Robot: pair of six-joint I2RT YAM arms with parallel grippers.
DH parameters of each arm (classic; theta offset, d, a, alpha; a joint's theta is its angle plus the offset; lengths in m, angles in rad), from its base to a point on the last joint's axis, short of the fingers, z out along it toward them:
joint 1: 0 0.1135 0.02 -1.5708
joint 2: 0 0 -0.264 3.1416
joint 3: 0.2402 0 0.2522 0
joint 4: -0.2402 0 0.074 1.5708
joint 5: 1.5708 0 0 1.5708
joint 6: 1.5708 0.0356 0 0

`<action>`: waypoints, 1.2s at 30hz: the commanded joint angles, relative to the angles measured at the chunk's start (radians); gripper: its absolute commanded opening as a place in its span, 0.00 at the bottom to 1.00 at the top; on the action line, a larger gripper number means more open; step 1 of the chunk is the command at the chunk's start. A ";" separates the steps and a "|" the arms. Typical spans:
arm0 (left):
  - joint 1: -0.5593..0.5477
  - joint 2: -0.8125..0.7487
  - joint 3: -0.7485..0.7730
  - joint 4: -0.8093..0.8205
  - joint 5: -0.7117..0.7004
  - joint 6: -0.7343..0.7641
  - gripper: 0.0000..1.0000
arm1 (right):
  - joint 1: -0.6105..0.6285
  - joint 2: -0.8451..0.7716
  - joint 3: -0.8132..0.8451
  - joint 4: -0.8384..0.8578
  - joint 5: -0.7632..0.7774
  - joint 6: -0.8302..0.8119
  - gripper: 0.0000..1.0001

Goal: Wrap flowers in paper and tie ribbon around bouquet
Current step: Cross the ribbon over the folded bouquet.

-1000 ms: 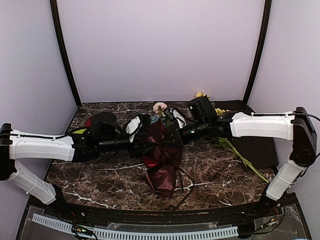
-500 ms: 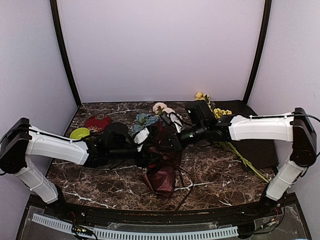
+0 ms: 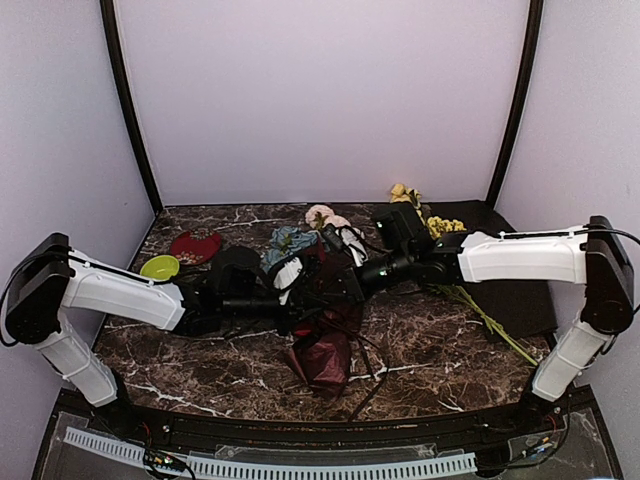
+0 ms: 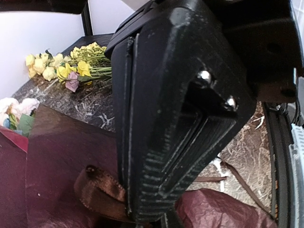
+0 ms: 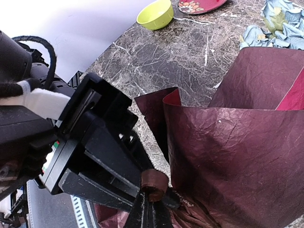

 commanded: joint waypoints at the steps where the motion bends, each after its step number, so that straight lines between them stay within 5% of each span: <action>1: -0.001 -0.009 0.001 0.035 0.039 0.000 0.05 | 0.006 -0.030 -0.006 0.033 0.005 0.002 0.00; 3: -0.001 -0.009 -0.008 0.039 0.034 0.000 0.00 | 0.007 -0.030 -0.004 0.028 0.011 0.003 0.04; 9: -0.001 -0.010 -0.030 0.062 0.020 -0.008 0.00 | -0.020 -0.106 -0.045 -0.029 0.066 0.001 0.46; 12: -0.001 -0.008 -0.035 0.069 0.011 -0.014 0.00 | -0.039 -0.152 -0.112 -0.053 0.097 0.015 0.54; 20: -0.001 -0.014 -0.046 0.082 0.021 -0.011 0.00 | -0.049 -0.146 -0.277 -0.131 0.243 0.005 0.41; 25: -0.001 -0.013 -0.051 0.087 0.019 -0.013 0.00 | -0.044 -0.116 -0.311 -0.083 0.208 -0.021 0.49; 32: -0.001 -0.017 -0.059 0.091 0.016 -0.018 0.00 | -0.045 -0.045 -0.297 -0.073 0.193 -0.049 0.44; 36: -0.001 -0.016 -0.061 0.092 0.018 -0.018 0.00 | -0.045 -0.012 -0.298 -0.068 0.204 -0.050 0.25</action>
